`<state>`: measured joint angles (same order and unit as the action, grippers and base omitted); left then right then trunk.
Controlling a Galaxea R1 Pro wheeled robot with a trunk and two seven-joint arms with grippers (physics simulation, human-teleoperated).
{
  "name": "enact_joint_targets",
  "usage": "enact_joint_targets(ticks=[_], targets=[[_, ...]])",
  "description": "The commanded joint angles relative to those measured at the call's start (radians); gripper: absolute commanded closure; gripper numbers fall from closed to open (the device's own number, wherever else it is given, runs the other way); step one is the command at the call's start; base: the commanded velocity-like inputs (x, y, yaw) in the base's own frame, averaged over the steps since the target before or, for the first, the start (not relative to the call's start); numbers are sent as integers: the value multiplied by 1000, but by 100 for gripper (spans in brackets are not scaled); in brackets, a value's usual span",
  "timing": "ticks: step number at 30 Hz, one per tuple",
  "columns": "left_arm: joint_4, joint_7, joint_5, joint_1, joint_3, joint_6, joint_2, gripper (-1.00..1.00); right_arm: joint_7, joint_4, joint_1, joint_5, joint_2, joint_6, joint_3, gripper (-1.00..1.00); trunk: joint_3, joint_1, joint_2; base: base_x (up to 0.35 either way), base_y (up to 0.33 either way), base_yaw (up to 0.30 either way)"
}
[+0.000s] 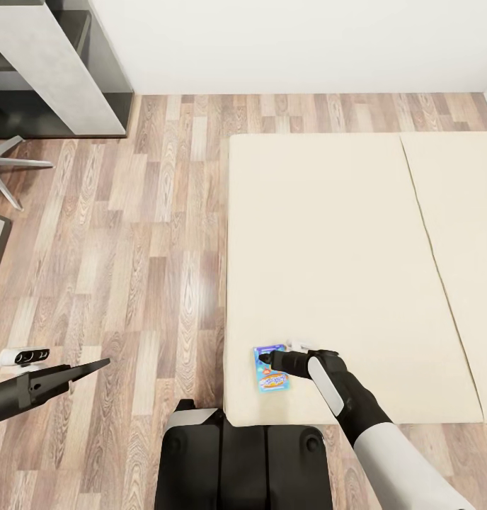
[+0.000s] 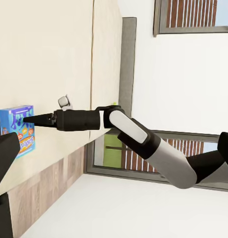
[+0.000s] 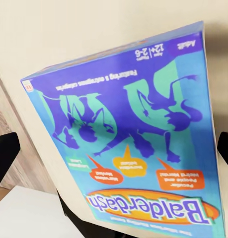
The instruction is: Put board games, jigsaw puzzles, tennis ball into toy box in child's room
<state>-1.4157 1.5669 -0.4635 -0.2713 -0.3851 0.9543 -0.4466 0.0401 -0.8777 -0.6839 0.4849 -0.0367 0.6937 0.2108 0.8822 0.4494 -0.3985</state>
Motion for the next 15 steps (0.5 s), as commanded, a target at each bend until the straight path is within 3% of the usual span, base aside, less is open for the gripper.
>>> enact_joint_targets(ticks=[1, 15], targets=[[0, 4, 0, 0, 0, 11, 0, -100, 4, -1, 0, -5, 0, 4, -1, -100, 1, 1, -2, 0, 0, 0], [0, 4, 0, 0, 0, 11, 0, -100, 4, 0, 0, -5, 0, 6, -1, -100, 1, 1, -2, 0, 0, 0]])
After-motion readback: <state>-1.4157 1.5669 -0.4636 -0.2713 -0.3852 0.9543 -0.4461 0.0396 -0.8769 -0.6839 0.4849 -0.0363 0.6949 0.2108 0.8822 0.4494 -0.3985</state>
